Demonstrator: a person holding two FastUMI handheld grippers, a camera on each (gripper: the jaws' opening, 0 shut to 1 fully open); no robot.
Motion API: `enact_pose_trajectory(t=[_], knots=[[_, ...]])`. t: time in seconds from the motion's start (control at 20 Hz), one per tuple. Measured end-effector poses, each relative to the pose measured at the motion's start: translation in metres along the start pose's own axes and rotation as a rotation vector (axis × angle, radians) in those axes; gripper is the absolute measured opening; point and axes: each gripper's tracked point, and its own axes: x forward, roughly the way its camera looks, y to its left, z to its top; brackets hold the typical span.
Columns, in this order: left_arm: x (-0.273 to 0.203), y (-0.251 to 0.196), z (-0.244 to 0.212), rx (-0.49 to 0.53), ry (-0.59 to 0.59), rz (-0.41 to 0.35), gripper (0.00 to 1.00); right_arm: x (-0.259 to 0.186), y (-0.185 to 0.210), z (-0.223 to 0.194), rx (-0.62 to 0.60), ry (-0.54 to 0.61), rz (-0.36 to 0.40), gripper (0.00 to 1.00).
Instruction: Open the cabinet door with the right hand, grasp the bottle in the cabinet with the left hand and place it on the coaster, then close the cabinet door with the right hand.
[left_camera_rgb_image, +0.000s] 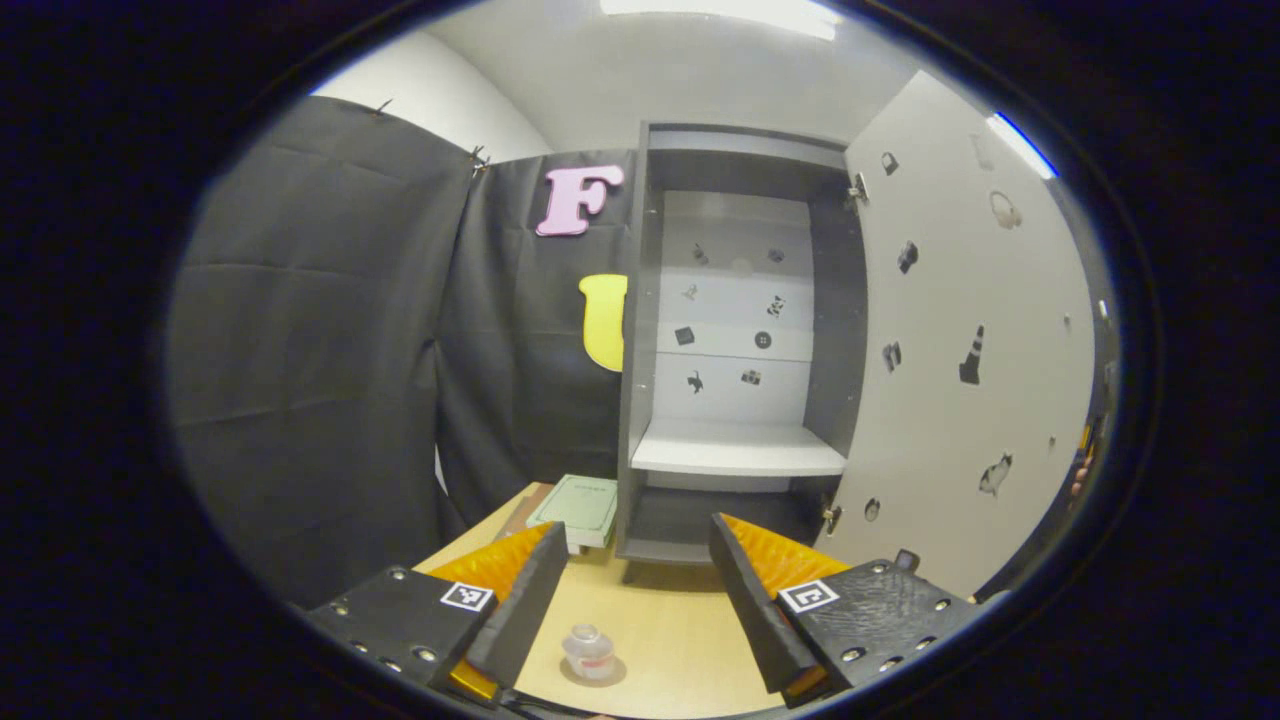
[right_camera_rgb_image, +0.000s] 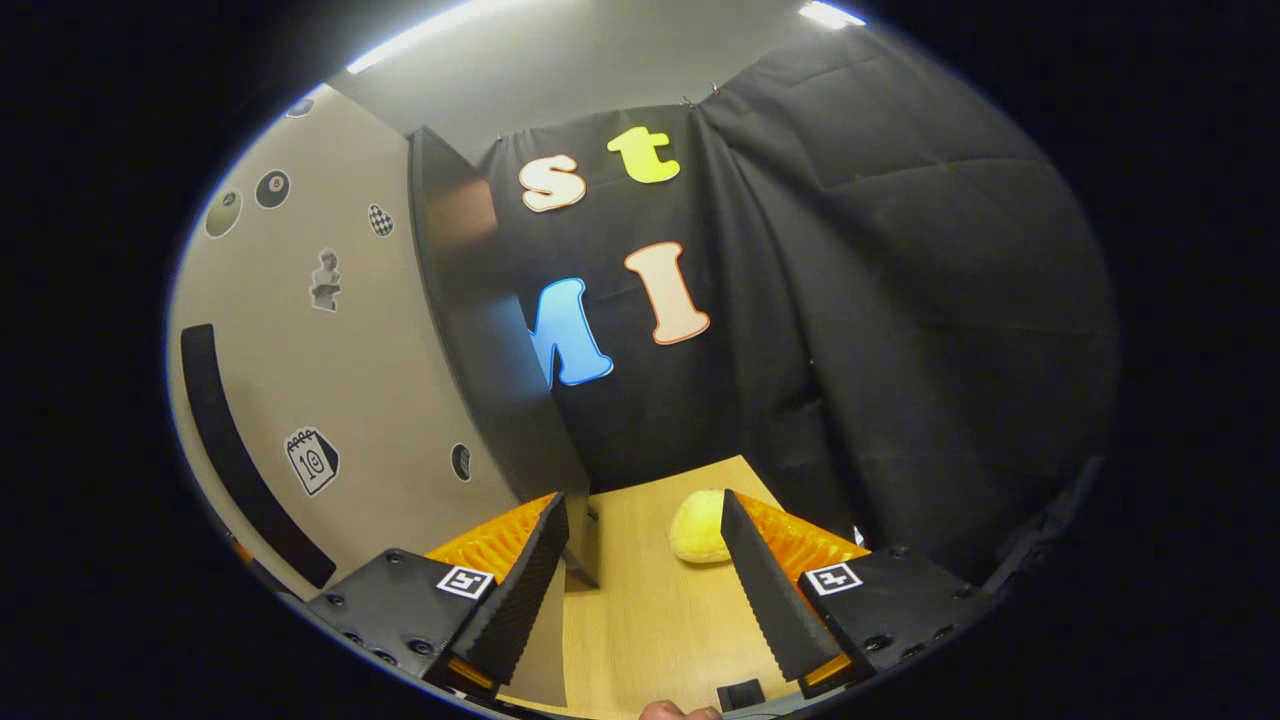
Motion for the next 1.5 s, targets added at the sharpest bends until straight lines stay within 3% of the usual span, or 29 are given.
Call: enact_pose_trajectory(t=[0.25, 0.45, 0.85, 0.9, 0.95, 1.0, 1.05, 1.15, 1.2, 1.5], knots=[[0.007, -0.002, 0.016, 0.113, 0.039, 0.029, 0.88, -0.02, 0.015, 0.013, -0.039, -0.005, 0.014, 0.97], [0.02, -0.021, 0.032, 0.094, 0.024, -0.075, 0.88, -0.034, 0.044, 0.028, -0.063, -0.039, 0.029, 0.97], [0.041, 0.004, 0.034, 0.097, 0.015, -0.196, 0.88, -0.058, 0.08, 0.058, -0.073, -0.146, -0.003, 0.97], [0.041, 0.012, 0.029, 0.081, 0.025, -0.198, 0.87, -0.06, 0.084, 0.06, -0.112, -0.153, -0.012, 0.97], [0.043, 0.02, 0.026, 0.059, 0.032, -0.198, 0.86, -0.062, 0.089, 0.06, -0.15, -0.156, -0.016, 0.9], [0.044, 0.031, 0.023, 0.048, 0.032, -0.181, 0.88, -0.063, 0.095, 0.059, -0.17, -0.151, -0.011, 0.97], [0.045, 0.045, 0.026, 0.05, 0.016, -0.156, 0.86, -0.063, 0.1, 0.056, -0.184, -0.144, -0.023, 0.9], [0.046, 0.062, 0.025, 0.056, 0.007, -0.138, 0.85, -0.066, 0.098, 0.059, -0.208, -0.158, -0.055, 0.88], [0.046, 0.067, 0.021, 0.058, 0.007, -0.134, 0.85, -0.068, 0.097, 0.06, -0.215, -0.163, -0.073, 0.94], [0.047, 0.102, -0.002, 0.044, 0.042, -0.137, 0.87, -0.069, 0.116, 0.059, -0.289, -0.173, -0.112, 0.94]])
